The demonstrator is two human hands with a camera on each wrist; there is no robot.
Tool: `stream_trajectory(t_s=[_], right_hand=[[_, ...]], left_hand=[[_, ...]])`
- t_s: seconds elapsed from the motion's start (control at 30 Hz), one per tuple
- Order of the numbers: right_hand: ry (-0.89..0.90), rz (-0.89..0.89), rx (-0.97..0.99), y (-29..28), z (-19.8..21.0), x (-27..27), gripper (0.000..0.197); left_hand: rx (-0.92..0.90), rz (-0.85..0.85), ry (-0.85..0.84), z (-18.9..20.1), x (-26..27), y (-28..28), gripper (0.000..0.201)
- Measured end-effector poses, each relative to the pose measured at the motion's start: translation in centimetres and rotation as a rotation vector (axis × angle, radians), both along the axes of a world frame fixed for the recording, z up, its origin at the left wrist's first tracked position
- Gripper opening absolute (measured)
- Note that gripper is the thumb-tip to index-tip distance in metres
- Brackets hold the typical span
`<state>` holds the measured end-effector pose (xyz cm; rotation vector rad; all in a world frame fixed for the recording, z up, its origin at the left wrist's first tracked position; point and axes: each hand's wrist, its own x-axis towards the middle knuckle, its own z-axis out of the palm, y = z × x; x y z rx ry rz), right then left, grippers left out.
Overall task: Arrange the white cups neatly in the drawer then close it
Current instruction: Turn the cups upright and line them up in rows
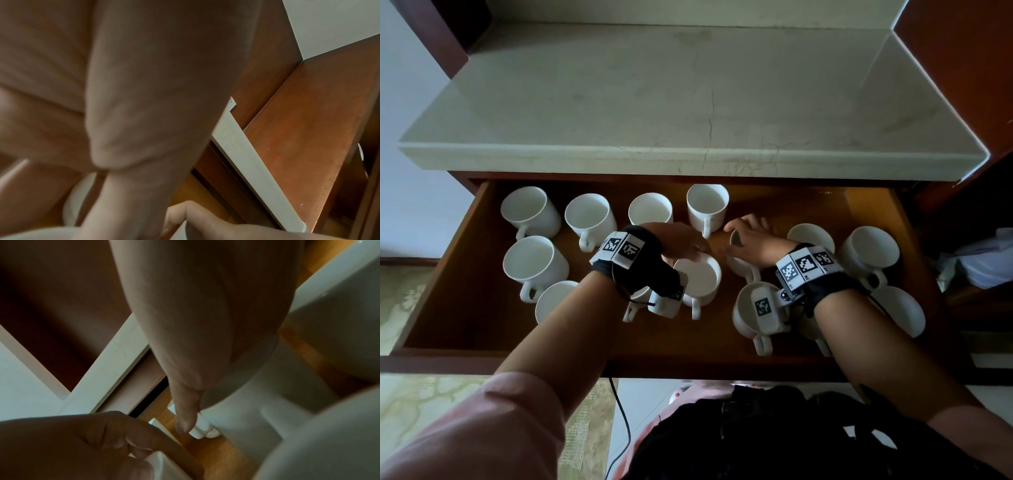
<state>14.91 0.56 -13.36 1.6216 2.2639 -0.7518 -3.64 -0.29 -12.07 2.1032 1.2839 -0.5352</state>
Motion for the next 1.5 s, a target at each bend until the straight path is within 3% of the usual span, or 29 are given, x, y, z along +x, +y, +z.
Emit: stream_trajectory(t_s=[0.33, 0.6, 0.77, 0.87, 1.0, 1.33, 1.4, 1.5], right_hand=[[0.007, 0.007, -0.016, 0.0, 0.1, 0.2, 0.055], [0.019, 0.015, -0.040, 0.3, 0.0, 0.3, 0.057], [0.019, 0.008, -0.029, 0.3, -0.1, 0.2, 0.056], [0.012, 0.010, -0.029, 0.2, -0.1, 0.2, 0.055], [0.010, 0.009, -0.036, 0.2, 0.0, 0.2, 0.055], [0.016, 0.001, -0.031, 0.2, -0.1, 0.2, 0.054], [0.020, 0.003, -0.028, 0.2, -0.1, 0.2, 0.053], [0.029, 0.001, -0.019, 0.1, -0.1, 0.3, 0.051]], left_hand=[[0.021, -0.039, 0.011, 0.8, 0.3, -0.6, 0.031], [-0.164, 0.112, -0.003, 1.4, 0.0, -1.2, 0.028], [-0.233, 0.095, 0.013, 0.9, 0.1, -1.1, 0.015], [-0.258, 0.086, 0.010, 0.4, 0.2, -1.2, 0.026], [-0.302, 0.096, -0.031, 0.1, 0.3, -1.4, 0.017], [-0.268, 0.099, -0.022, 0.8, 0.8, -1.8, 0.024], [-0.296, 0.114, -0.059, 0.6, 0.4, -1.8, 0.032], [-0.310, 0.202, -0.271, 0.8, -0.4, -1.6, 0.034]])
